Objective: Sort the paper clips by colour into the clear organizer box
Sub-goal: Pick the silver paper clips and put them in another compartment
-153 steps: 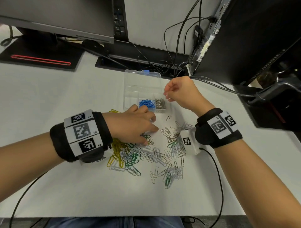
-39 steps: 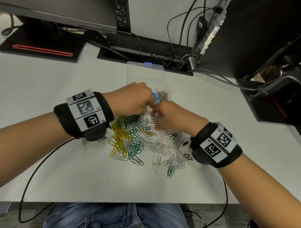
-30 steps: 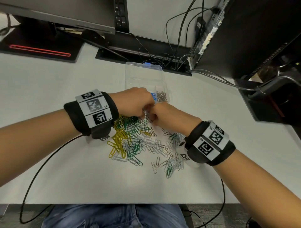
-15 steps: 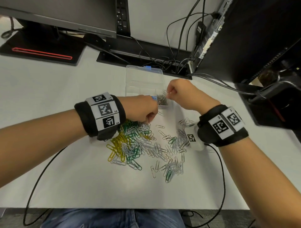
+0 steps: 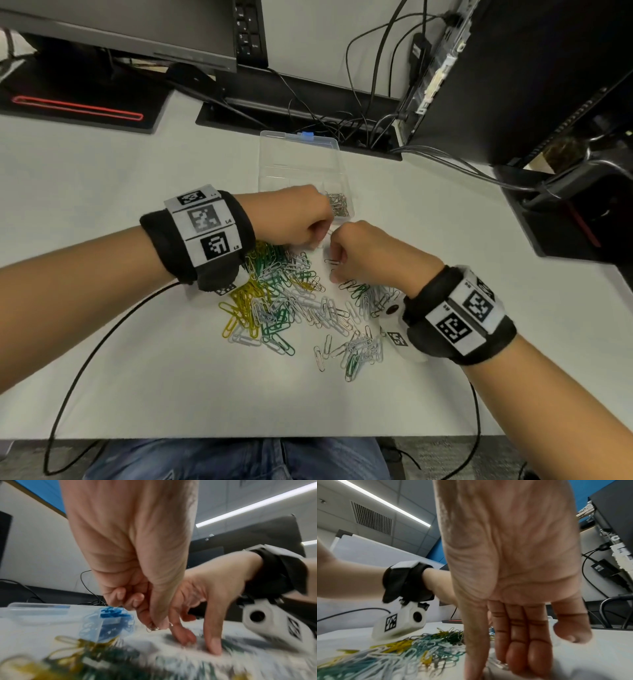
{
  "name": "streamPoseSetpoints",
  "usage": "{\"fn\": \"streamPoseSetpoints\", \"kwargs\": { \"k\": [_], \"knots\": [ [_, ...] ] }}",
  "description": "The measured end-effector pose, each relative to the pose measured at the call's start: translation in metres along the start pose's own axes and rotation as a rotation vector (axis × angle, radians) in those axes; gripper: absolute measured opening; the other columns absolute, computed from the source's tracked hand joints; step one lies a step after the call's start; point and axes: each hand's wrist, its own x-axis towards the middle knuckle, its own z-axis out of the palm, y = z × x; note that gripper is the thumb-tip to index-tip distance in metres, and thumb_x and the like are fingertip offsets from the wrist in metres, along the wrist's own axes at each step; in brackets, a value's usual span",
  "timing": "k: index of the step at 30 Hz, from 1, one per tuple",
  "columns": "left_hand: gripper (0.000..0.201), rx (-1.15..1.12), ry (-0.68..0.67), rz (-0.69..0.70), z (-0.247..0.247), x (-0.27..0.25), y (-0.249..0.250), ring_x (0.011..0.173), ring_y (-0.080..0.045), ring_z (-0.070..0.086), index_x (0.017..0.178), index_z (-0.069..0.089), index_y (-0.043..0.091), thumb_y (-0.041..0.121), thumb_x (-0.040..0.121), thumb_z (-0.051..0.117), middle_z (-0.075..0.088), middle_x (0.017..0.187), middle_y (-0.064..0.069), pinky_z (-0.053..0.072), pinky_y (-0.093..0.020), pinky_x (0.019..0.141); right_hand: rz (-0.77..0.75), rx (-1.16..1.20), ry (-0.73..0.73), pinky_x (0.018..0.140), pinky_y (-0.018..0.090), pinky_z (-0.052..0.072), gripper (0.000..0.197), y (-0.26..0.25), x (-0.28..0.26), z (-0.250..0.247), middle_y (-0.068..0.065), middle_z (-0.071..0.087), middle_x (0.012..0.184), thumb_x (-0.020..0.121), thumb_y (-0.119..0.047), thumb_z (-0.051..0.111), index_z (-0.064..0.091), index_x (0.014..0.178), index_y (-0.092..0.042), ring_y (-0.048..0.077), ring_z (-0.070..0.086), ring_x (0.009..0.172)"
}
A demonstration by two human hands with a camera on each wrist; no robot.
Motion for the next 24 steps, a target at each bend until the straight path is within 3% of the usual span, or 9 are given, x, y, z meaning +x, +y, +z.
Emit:
{"fn": "streamPoseSetpoints", "kwargs": {
  "k": [4,8,13,16,18,21,24],
  "knots": [
    [0.006,-0.040,0.201,-0.018,-0.013,0.008,-0.001,0.062,0.000,0.047,0.079,0.066,0.011,0.008,0.083,0.063,0.057,0.071,0.010,0.031,-0.013,0.059,-0.052,-0.041,0.024,0.070,0.037,0.047,0.006,-0.003,0.000,0.005,0.014,0.060,0.092,0.086,-0.005,0.054,0.057,0.089,-0.002,0.030,0.059,0.085],
    [0.005,-0.133,0.302,-0.082,-0.020,0.026,-0.005,0.064,0.000,0.050,0.083,0.069,0.007,0.008,0.084,0.064,0.061,0.076,0.008,0.033,-0.007,0.057,-0.050,-0.103,-0.049,0.063,0.032,0.039,0.008,0.000,0.000,0.007,0.014,0.056,0.093,0.090,-0.006,0.046,0.054,0.091,-0.002,0.026,0.051,0.078],
    [0.008,-0.220,0.379,-0.173,-0.021,0.036,-0.011,0.072,-0.006,0.054,0.093,0.066,0.006,0.007,0.085,0.065,0.059,0.084,0.006,0.034,-0.007,0.057,-0.038,-0.049,-0.094,0.060,0.029,0.036,0.012,0.006,0.002,0.002,0.008,0.052,0.084,0.091,-0.007,0.045,0.055,0.086,-0.002,0.019,0.044,0.072],
    [0.013,-0.203,0.416,-0.193,-0.023,0.028,-0.018,0.075,-0.007,0.051,0.095,0.065,0.011,0.016,0.083,0.070,0.062,0.090,0.003,0.032,-0.013,0.065,-0.038,0.097,-0.012,0.056,0.015,0.040,0.017,0.013,0.006,-0.015,-0.004,0.054,0.079,0.092,-0.006,0.049,0.057,0.078,-0.012,0.012,0.051,0.070],
    [0.015,-0.169,0.436,-0.200,-0.023,0.021,-0.021,0.079,-0.008,0.048,0.095,0.066,0.013,0.019,0.083,0.071,0.064,0.091,0.003,0.030,-0.015,0.070,-0.036,0.163,0.106,0.060,0.015,0.039,0.018,0.017,0.014,-0.031,-0.004,0.056,0.081,0.091,-0.005,0.052,0.059,0.079,-0.015,0.011,0.054,0.072],
    [0.016,-0.142,0.450,-0.201,-0.020,0.013,-0.022,0.078,-0.007,0.048,0.097,0.067,0.011,0.019,0.083,0.070,0.066,0.094,0.002,0.029,-0.010,0.062,0.000,0.245,0.259,0.056,0.011,0.035,0.012,0.020,0.032,-0.049,-0.008,0.055,0.075,0.091,-0.005,0.054,0.064,0.085,-0.005,0.000,0.048,0.065],
    [0.017,-0.138,0.426,-0.173,-0.017,0.007,-0.017,0.080,-0.008,0.048,0.100,0.067,0.012,0.018,0.085,0.068,0.066,0.097,0.001,0.031,-0.004,0.059,0.035,0.334,0.298,0.063,0.020,0.043,0.009,0.028,0.041,-0.052,-0.005,0.060,0.077,0.090,-0.012,0.060,0.065,0.090,-0.005,0.003,0.052,0.067]
  ]
}}
